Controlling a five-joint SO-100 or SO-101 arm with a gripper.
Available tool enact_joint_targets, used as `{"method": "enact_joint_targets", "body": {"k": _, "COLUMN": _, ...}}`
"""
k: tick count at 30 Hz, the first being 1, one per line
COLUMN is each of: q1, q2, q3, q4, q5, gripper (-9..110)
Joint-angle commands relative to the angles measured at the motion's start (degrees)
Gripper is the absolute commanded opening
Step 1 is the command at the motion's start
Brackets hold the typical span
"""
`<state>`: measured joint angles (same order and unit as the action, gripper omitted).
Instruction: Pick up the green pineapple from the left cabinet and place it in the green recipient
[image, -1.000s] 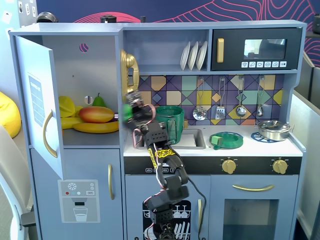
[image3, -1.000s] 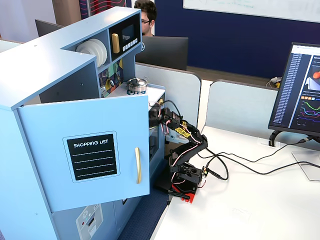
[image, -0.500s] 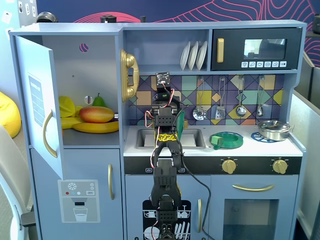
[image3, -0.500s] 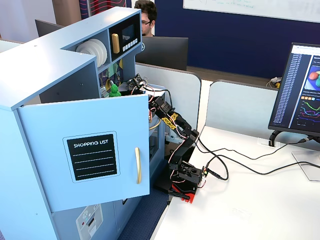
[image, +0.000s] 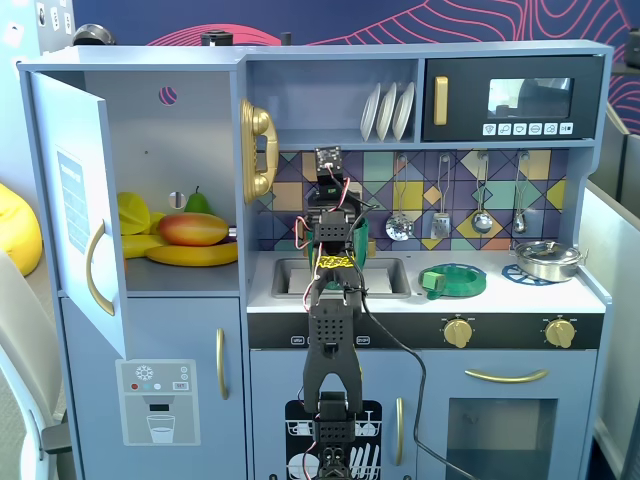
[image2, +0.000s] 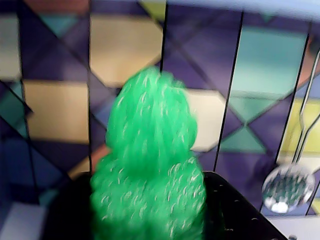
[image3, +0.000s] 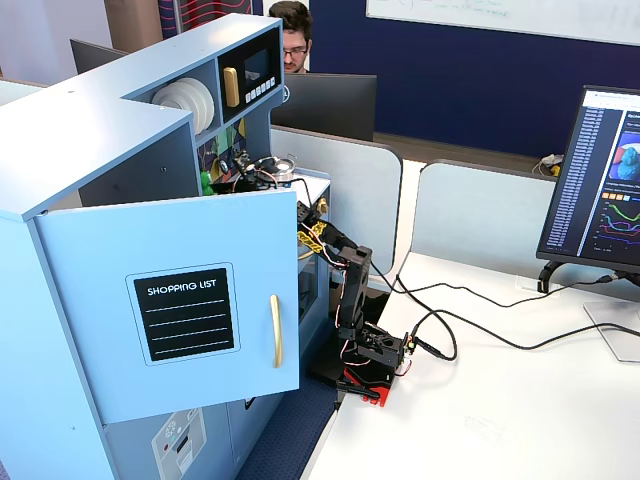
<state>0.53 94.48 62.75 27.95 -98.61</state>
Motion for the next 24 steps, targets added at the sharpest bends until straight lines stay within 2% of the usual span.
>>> {"method": "enact_joint_targets", "body": {"k": 1, "q1": 0.4, "q2": -0.4, "q3": -4.5, "q4": -0.8, "q5": -0.2, "gripper": 46}}
{"method": "enact_joint_targets", "body": {"k": 7, "q1": 0.5, "q2": -0.1, "q3": -3.9, "q4": -0.8, "q5": 0.1, "gripper": 49}}
{"method": "enact_joint_targets", "body": {"k": 11, "q1": -0.4, "q2": 7.6, "q3": 1.9, "q4": 0.4, "q5": 1.2, "gripper": 48}}
{"method": "enact_joint_targets", "body": {"k": 19, "q1": -1.2, "q2": 41.0, "q3": 38.2, "q4": 4.7, "q5": 2.0, "gripper": 46}}
{"method": "enact_joint_targets", "body": {"k": 24, "q1": 1.4, "q2": 53.9, "q3": 55.4, "q4": 9.0, "q5": 1.9, "gripper": 46}}
